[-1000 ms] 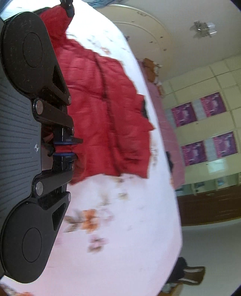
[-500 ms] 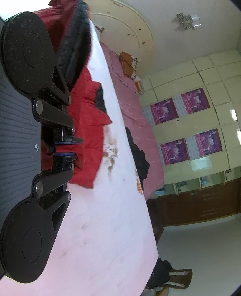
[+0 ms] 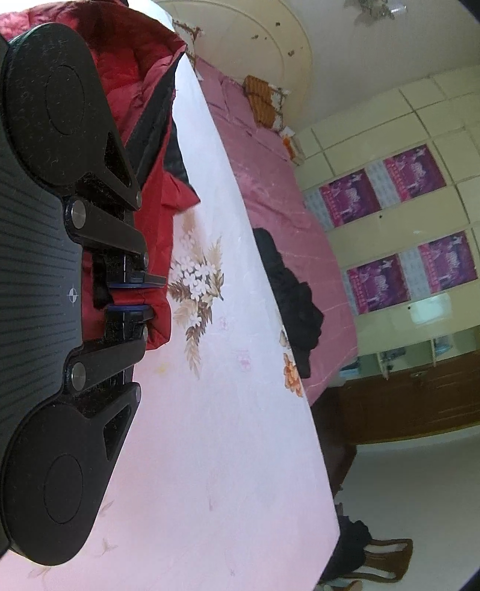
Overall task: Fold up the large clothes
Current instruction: 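Grasp the jacket hem with both tools and lift it toward the collar, then lay the hem over the jacket body and open both tools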
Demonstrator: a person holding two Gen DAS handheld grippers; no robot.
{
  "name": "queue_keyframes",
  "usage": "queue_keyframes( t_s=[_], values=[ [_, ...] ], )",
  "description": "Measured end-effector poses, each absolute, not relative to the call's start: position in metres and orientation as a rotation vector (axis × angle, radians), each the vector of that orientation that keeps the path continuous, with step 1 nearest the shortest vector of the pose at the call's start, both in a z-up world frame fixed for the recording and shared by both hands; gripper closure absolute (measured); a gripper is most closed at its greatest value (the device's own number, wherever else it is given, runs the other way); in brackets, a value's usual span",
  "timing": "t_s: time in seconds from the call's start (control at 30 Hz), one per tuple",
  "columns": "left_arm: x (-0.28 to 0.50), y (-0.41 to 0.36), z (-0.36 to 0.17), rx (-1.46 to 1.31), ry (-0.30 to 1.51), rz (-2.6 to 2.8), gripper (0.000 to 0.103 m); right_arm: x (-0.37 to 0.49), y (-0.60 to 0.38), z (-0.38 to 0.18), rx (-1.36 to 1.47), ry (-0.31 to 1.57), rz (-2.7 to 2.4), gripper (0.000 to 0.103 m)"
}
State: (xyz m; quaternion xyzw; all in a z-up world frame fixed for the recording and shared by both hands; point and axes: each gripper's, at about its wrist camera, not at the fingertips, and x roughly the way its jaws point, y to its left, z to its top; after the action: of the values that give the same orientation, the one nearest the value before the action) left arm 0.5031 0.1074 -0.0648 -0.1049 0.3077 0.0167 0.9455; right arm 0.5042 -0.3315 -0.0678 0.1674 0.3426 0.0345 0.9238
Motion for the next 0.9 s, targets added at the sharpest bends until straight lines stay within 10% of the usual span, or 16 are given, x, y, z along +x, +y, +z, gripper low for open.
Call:
queue_keyframes(
  t_s=[0.6, 0.77, 0.9],
  values=[
    [0.57, 0.107, -0.12, -0.188, 0.705, 0.111, 0.088, 0.576, -0.326, -0.122, 0.347, 0.811, 0.06, 0.095],
    [0.573, 0.114, -0.118, -0.262, 0.702, 0.085, 0.078, 0.579, -0.325, -0.121, 0.389, 0.795, 0.065, 0.055],
    [0.57, 0.117, -0.111, -0.283, 0.678, 0.084, 0.045, 0.577, -0.318, -0.112, 0.37, 0.737, 0.036, 0.005]
  ],
)
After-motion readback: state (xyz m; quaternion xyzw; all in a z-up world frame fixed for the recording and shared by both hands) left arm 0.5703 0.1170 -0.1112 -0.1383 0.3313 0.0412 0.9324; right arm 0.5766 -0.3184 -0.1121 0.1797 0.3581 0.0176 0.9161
